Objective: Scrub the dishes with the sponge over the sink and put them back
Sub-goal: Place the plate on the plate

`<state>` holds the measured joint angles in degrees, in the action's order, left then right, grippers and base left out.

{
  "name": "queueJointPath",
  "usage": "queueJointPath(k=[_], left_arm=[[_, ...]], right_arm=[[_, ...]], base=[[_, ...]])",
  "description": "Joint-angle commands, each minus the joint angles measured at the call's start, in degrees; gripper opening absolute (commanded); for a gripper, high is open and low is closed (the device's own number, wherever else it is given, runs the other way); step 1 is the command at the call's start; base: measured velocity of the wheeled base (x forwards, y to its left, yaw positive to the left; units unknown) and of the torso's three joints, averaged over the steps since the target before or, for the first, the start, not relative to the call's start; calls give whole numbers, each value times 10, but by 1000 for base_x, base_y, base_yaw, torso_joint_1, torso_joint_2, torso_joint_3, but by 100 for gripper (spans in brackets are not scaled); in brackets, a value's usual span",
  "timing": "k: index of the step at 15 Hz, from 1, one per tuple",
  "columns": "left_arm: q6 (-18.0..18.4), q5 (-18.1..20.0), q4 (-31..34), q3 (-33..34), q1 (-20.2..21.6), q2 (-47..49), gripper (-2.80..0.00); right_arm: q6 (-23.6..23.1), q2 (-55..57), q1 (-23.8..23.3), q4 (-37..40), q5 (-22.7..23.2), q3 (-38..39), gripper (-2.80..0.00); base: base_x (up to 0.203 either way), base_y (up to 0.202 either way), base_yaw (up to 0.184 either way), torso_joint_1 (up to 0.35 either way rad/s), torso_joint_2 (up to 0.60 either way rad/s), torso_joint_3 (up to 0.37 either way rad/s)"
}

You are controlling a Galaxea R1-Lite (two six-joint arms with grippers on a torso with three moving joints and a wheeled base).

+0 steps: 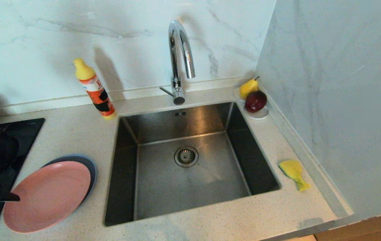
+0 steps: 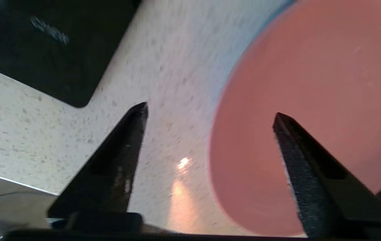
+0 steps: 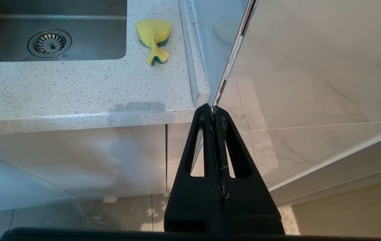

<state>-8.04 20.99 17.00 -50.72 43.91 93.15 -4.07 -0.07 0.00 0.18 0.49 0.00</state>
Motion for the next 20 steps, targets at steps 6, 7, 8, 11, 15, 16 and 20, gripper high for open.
queueJointPath(k=[6,7,8,11,15,16,20], left_arm=[[-33,2,21,-18,5,-58,0],[-30,3,33,-18,4,-65,0],[-26,9,45,-18,4,-73,0],[-27,20,52,-18,3,-83,0],[10,34,77,-12,2,-101,-280],[17,40,103,-17,-1,-107,-280],[89,50,219,-10,-29,-116,-280]], right_arm=[[-1,0,0,0,0,0,-280],[-1,0,0,0,0,0,-280],[-1,0,0,1,0,0,-280],[-1,0,0,0,0,0,-280],[-1,0,0,0,0,0,-280],[-1,0,0,0,0,0,-280],[-1,0,0,0,0,0,-280]], base=[[0,0,0,0,0,0],[0,0,0,0,0,0],[0,0,0,0,0,0],[0,0,0,0,0,0],[0,0,0,0,0,0],[0,0,0,0,0,0],[0,0,0,0,0,0]])
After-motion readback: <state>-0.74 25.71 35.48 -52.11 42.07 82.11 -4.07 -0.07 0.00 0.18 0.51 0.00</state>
